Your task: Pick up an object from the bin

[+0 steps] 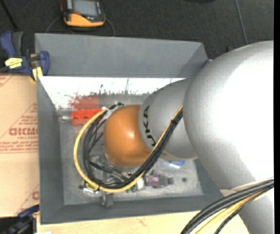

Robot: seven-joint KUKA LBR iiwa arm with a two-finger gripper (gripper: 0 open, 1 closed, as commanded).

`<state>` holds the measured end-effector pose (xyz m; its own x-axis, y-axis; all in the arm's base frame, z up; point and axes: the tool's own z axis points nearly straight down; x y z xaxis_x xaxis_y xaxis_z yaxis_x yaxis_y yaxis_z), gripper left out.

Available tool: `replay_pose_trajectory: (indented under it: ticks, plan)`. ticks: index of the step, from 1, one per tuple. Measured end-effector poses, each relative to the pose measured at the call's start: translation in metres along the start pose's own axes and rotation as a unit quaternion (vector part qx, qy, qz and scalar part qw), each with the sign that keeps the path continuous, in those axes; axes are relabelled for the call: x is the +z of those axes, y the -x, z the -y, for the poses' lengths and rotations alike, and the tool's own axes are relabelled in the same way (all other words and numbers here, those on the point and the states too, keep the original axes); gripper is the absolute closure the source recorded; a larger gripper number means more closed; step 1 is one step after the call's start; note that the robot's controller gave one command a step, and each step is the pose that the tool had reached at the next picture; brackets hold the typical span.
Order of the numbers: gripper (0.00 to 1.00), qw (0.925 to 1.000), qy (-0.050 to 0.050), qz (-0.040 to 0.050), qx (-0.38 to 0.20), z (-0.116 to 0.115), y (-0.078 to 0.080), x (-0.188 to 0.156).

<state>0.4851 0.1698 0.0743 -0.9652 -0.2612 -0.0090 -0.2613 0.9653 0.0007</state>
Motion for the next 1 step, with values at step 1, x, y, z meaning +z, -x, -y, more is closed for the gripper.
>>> replay_pose_trajectory:
  ticks: [1]
  plan:
    - [0.0,0.9993,0.001,0.0026,-0.038,-0.033,0.0662,-0.0503]
